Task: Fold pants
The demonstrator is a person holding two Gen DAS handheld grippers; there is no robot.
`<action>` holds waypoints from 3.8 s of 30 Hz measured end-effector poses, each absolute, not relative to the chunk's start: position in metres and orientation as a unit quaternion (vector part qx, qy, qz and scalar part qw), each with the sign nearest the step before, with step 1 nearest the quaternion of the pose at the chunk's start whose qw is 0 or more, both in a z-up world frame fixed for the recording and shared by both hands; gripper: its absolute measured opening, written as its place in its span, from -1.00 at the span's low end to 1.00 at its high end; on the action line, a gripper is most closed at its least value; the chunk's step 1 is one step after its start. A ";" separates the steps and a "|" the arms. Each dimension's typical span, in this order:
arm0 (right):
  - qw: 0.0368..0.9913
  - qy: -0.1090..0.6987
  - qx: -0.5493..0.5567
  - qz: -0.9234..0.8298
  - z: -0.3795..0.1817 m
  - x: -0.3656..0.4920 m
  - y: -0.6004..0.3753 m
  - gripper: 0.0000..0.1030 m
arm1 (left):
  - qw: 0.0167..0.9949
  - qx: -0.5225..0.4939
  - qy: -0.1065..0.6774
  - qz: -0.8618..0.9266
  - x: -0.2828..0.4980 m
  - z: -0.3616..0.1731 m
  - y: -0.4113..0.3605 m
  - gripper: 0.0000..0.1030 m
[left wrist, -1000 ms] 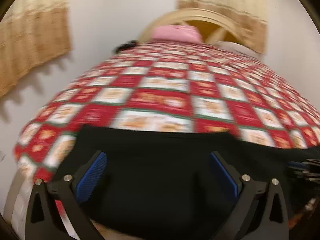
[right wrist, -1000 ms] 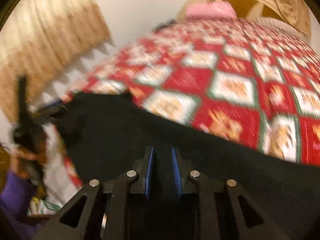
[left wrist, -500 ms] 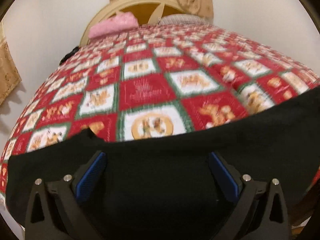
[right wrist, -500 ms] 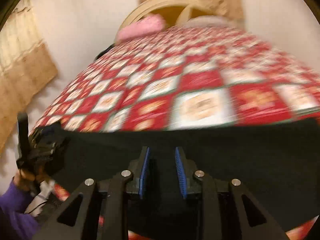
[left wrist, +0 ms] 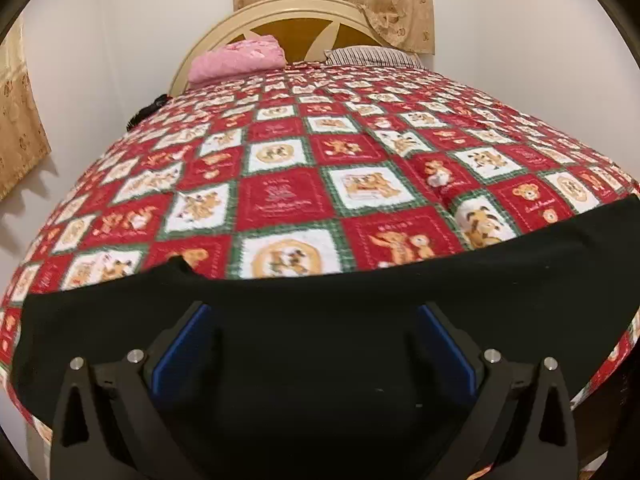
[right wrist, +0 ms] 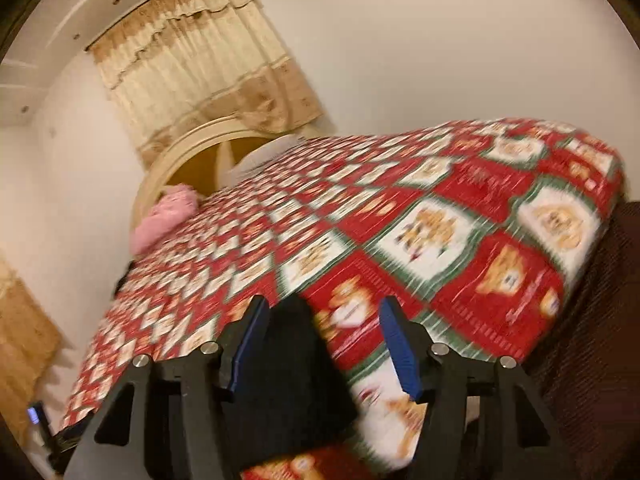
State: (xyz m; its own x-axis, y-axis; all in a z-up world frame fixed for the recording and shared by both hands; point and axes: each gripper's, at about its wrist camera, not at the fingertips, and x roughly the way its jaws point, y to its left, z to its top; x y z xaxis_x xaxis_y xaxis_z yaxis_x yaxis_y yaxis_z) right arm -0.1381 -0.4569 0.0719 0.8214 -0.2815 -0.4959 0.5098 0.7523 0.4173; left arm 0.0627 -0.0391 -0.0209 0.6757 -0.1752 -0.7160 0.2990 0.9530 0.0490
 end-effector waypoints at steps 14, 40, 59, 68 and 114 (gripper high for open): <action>0.916 0.286 0.164 -0.227 0.039 -0.119 -0.410 0.15 | 0.913 0.056 0.385 -0.123 0.059 -0.046 -0.041 1.00; 0.910 0.302 0.139 -0.248 0.040 -0.109 -0.395 -0.48 | 0.917 0.056 0.375 -0.125 0.057 -0.048 -0.038 1.00; 0.916 0.270 0.240 -0.176 0.033 -0.115 -0.420 -0.50 | 0.919 0.058 0.371 -0.123 0.057 -0.048 -0.038 1.00; 0.950 0.274 0.082 -0.123 0.075 -0.073 -0.316 -0.78 | 0.920 0.055 0.368 -0.127 0.057 -0.048 -0.037 1.00; 0.931 0.256 0.063 0.252 0.036 -0.044 -0.080 -0.05 | 0.950 0.012 0.283 -0.130 0.057 0.038 0.024 1.00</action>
